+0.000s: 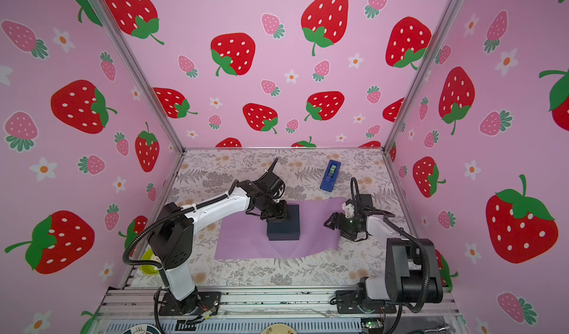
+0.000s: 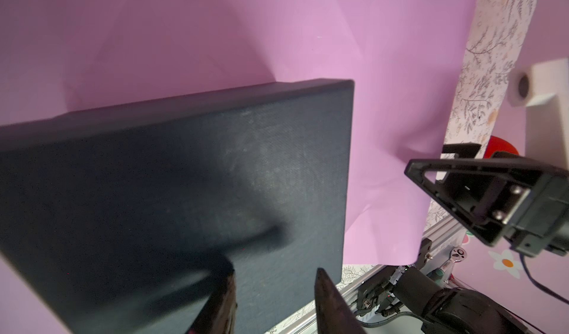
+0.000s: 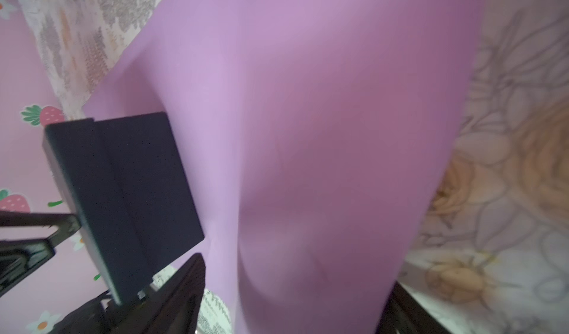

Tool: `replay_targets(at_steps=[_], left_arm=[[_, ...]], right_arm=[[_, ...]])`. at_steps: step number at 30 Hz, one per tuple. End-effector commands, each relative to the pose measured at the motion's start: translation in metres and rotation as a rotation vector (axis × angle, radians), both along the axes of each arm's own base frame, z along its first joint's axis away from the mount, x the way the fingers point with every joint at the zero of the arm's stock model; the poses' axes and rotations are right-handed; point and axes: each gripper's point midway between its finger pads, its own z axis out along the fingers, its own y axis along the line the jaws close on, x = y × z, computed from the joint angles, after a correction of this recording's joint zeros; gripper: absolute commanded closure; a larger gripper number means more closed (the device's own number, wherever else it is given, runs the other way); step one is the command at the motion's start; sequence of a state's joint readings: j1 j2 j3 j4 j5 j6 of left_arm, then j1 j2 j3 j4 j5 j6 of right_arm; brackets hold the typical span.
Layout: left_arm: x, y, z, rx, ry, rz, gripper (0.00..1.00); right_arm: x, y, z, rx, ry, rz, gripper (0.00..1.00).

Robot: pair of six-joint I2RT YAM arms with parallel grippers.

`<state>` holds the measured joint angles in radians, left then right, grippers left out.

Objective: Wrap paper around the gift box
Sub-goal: 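Hold the box with the left gripper while right gripper grasps the paper's side edge, then lift the paper edge with the right gripper up and over the box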

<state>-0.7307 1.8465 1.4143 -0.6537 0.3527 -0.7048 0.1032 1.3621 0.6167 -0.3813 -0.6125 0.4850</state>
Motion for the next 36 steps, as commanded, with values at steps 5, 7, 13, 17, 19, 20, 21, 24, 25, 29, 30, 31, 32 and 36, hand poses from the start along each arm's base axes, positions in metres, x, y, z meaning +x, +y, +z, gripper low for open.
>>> replay_targets(at_steps=[5, 7, 13, 17, 19, 20, 21, 24, 25, 29, 30, 31, 32, 36], left_arm=[[-0.011, 0.013, -0.024, 0.069, 0.063, 0.006, 0.56], [-0.011, 0.013, -0.024, 0.071, 0.062, 0.007, 0.56], [-0.009, 0.015, -0.022, 0.075, 0.058, 0.009, 0.56], [-0.009, 0.015, -0.020, 0.073, 0.056, 0.007, 0.56], [-0.009, 0.015, -0.019, 0.077, 0.051, 0.006, 0.56], [-0.009, 0.016, -0.019, 0.079, 0.051, 0.008, 0.57], [-0.009, 0.016, -0.018, 0.079, 0.049, 0.007, 0.56], [-0.009, 0.017, -0.019, 0.082, 0.051, 0.008, 0.56], [-0.009, 0.017, -0.020, 0.082, 0.051, 0.009, 0.57], [-0.008, 0.016, -0.019, 0.079, 0.050, 0.009, 0.56], [-0.008, 0.016, -0.018, 0.079, 0.051, 0.008, 0.57], [-0.008, 0.016, -0.018, 0.080, 0.049, 0.007, 0.57], [-0.007, 0.016, -0.018, 0.081, 0.047, 0.008, 0.57], [-0.006, 0.017, -0.014, 0.084, 0.038, 0.011, 0.57]], right_arm=[[-0.008, 0.014, 0.035, 0.132, -0.054, -0.039, 0.23], [-0.008, 0.013, 0.040, 0.136, -0.069, -0.050, 0.22], [-0.011, 0.019, 0.060, 0.204, -0.105, -0.068, 0.23], [-0.008, 0.018, 0.068, 0.221, -0.133, -0.093, 0.25], [-0.007, 0.019, 0.071, 0.236, -0.141, -0.105, 0.27], [-0.008, 0.020, 0.073, 0.250, -0.140, -0.110, 0.29], [-0.008, 0.021, 0.073, 0.262, -0.134, -0.116, 0.31], [-0.009, 0.020, 0.073, 0.271, -0.127, -0.133, 0.35], [-0.009, 0.019, 0.072, 0.265, -0.122, -0.141, 0.38], [-0.010, 0.015, 0.074, 0.255, -0.121, -0.183, 0.49], [-0.010, 0.015, 0.075, 0.255, -0.123, -0.189, 0.54], [-0.010, 0.013, 0.073, 0.245, -0.118, -0.196, 0.57], [-0.011, 0.011, 0.072, 0.226, -0.117, -0.199, 0.60], [-0.011, -0.001, 0.067, 0.113, -0.112, -0.196, 0.77]])
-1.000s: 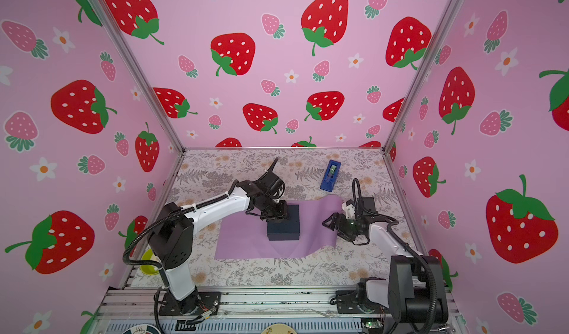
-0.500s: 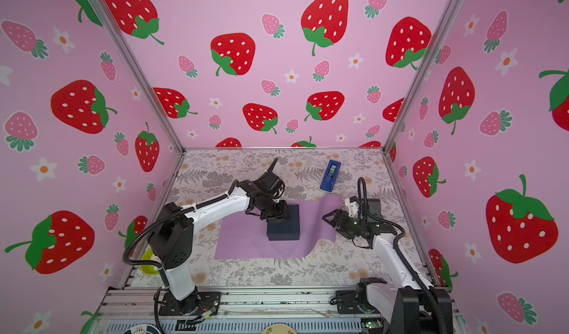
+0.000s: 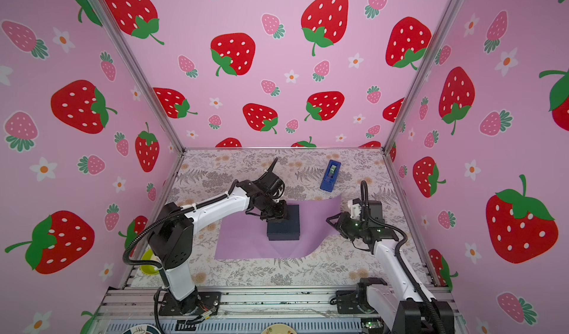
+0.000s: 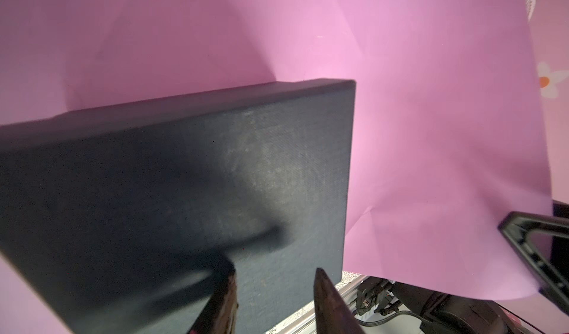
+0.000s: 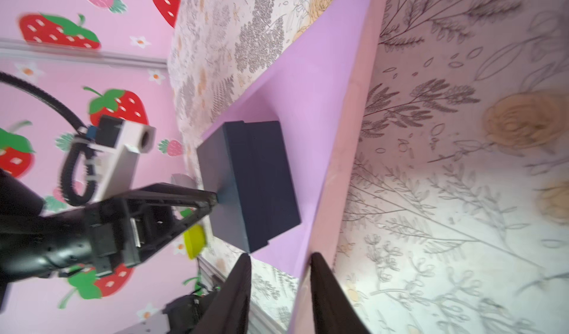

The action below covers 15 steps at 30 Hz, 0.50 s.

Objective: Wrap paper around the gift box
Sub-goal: 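Lift the paper edge with the right gripper up and over the box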

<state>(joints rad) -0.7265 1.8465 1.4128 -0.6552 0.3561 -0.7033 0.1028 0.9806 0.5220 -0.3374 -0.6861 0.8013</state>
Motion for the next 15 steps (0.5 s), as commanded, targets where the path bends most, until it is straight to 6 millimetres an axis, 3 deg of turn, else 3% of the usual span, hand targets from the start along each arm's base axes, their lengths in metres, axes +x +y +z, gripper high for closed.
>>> replay_targets(at_steps=[1, 6, 11, 15], left_arm=[[-0.006, 0.015, -0.012, 0.079, 0.031, 0.010, 0.57], [0.002, 0.010, 0.010, 0.049, -0.013, 0.019, 0.54], [0.010, 0.007, 0.044, 0.009, -0.075, 0.037, 0.47], [0.013, 0.005, 0.068, -0.036, -0.107, 0.057, 0.42]], right_arm=[[0.001, -0.011, 0.000, -0.101, 0.007, -0.015, 0.82], [0.005, 0.002, 0.014, -0.093, -0.060, 0.039, 0.97], [0.002, 0.042, 0.029, -0.086, -0.130, 0.170, 0.97], [-0.009, 0.074, 0.030, -0.108, -0.135, 0.282, 0.96]])
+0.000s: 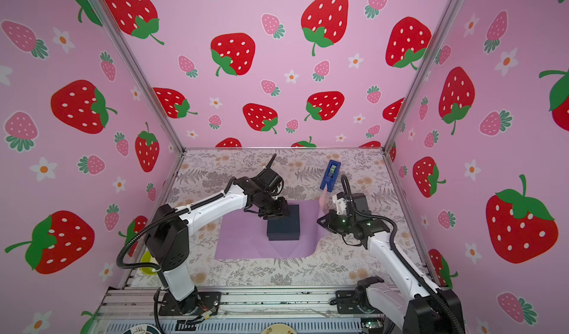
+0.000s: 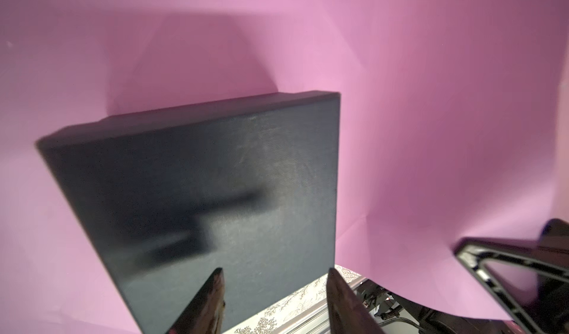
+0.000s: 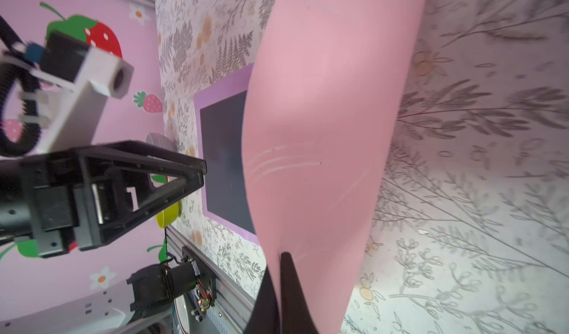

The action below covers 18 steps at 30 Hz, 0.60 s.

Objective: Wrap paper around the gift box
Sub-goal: 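Lift the paper edge with the right gripper up and over the box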

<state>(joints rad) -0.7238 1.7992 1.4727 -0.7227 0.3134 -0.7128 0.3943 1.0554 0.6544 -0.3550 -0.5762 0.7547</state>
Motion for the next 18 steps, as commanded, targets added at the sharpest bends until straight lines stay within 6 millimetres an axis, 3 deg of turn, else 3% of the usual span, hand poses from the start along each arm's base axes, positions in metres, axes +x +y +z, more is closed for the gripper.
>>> replay_targets(at_steps=[1, 8, 14, 18], left_arm=[[0.007, -0.002, 0.042, -0.055, -0.063, 0.031, 0.38], [0.008, -0.007, 0.064, -0.141, -0.083, 0.072, 0.27], [0.009, -0.017, 0.051, -0.172, -0.035, 0.073, 0.25], [0.012, -0.016, 0.039, -0.149, -0.023, 0.088, 0.30]], right_arm=[[0.003, 0.024, 0.013, -0.007, -0.068, 0.061, 0.96], [-0.014, 0.066, 0.011, -0.039, -0.066, 0.180, 0.95], [-0.023, 0.084, 0.010, -0.052, -0.071, 0.240, 0.95], [-0.030, 0.089, 0.007, -0.068, -0.075, 0.271, 0.95]])
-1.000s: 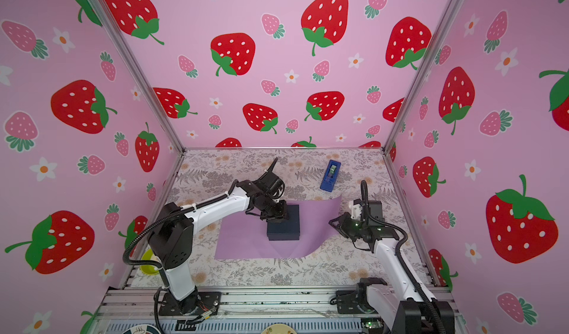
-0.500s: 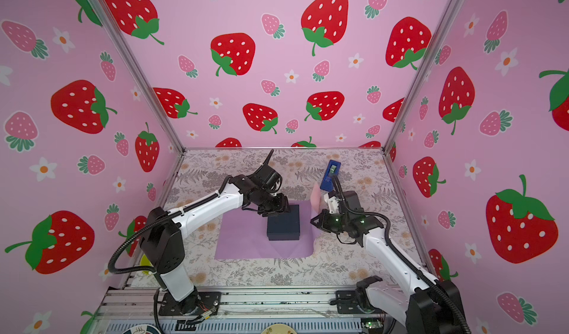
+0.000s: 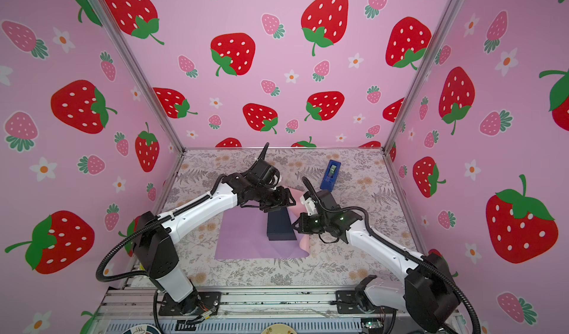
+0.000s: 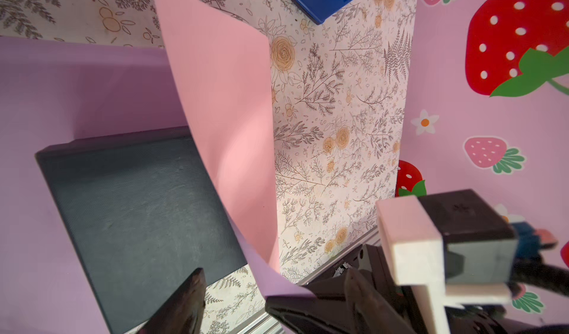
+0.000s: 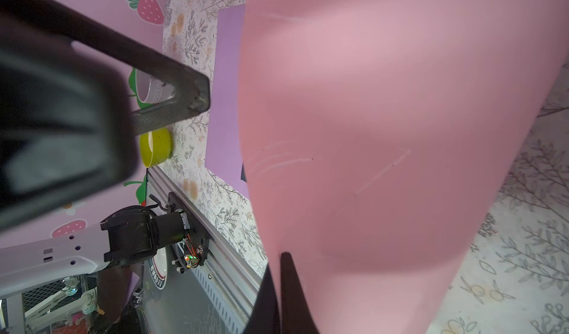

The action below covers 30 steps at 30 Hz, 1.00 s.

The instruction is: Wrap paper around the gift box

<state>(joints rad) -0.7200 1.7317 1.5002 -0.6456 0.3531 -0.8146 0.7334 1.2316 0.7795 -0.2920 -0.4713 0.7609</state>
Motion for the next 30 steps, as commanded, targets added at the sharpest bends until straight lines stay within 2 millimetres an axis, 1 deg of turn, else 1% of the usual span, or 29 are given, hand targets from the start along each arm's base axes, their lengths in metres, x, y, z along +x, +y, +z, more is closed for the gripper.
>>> replay_targets(at_steps=[1, 7, 10, 11, 15, 19, 21, 26, 29, 30], left_arm=[[0.003, 0.001, -0.013, 0.011, 0.032, 0.022, 0.32], [0.007, 0.014, -0.033, 0.048, 0.067, 0.079, 0.49], [0.008, 0.018, -0.038, 0.043, 0.077, 0.101, 0.58], [0.009, 0.020, -0.039, 0.043, 0.077, 0.106, 0.60], [0.007, 0.024, -0.047, 0.051, 0.101, 0.118, 0.62], [0.007, 0.027, -0.051, 0.056, 0.105, 0.129, 0.72], [0.008, 0.029, -0.053, 0.056, 0.107, 0.137, 0.75], [0.011, 0.033, -0.053, 0.054, 0.097, 0.151, 0.85], [0.011, 0.038, -0.053, 0.060, 0.093, 0.155, 0.91], [0.010, 0.039, -0.053, 0.060, 0.092, 0.154, 0.93]], right_arm=[[0.000, 0.006, 0.004, -0.012, -0.026, 0.013, 0.95], [-0.006, 0.011, -0.001, -0.030, -0.025, 0.047, 0.94], [-0.008, 0.014, -0.002, -0.030, -0.026, 0.062, 0.94], [-0.009, 0.014, -0.003, -0.030, -0.026, 0.066, 0.94], [-0.009, 0.016, -0.003, -0.035, -0.028, 0.070, 0.93], [-0.010, 0.019, -0.002, -0.033, -0.029, 0.080, 0.93], [-0.011, 0.020, 0.000, -0.030, -0.033, 0.089, 0.93], [-0.013, 0.020, 0.001, -0.032, -0.035, 0.092, 0.91], [-0.012, 0.020, 0.004, -0.028, -0.038, 0.092, 0.88], [-0.012, 0.020, 0.006, -0.027, -0.041, 0.093, 0.85]])
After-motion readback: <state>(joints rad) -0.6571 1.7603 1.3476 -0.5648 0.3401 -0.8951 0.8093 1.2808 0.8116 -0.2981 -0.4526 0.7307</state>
